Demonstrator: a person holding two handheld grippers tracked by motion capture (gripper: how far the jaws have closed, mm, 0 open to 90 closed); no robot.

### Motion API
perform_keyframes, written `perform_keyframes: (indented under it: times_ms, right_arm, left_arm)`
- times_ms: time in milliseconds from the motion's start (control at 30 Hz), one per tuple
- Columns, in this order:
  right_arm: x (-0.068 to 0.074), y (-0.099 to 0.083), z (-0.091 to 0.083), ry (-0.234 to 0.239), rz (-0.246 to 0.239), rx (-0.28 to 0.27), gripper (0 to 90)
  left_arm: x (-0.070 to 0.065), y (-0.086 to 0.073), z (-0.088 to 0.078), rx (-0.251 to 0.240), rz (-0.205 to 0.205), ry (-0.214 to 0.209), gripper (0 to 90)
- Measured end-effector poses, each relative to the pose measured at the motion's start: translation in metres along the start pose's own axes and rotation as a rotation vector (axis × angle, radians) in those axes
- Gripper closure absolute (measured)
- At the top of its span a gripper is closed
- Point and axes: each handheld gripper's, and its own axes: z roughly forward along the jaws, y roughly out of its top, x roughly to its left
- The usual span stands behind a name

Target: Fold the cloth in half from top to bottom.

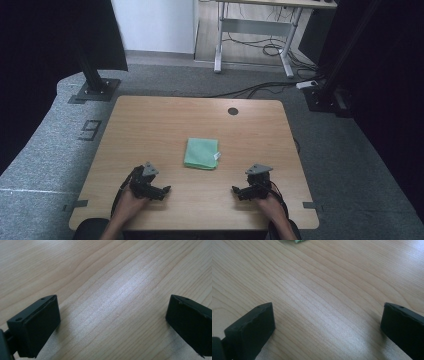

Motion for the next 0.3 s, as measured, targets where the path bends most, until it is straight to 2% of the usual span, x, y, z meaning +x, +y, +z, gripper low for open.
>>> perform_keyframes:
  times_ms: [233, 300]
  right_arm:
    - [-0.0005, 0.0, 0.0002, 0.002, -0.002, 0.0, 0.0]
    - [-0.0005, 0.0, 0.0002, 0.002, -0.001, 0.0, 0.0]
  left_arm:
    - [-0.0006, 0.0001, 0.0, 0.002, -0.006, 0.007, 0.0]
    - [-0.0018, 0.0004, 0.0004, 0.0, -0.018, 0.017, 0.0]
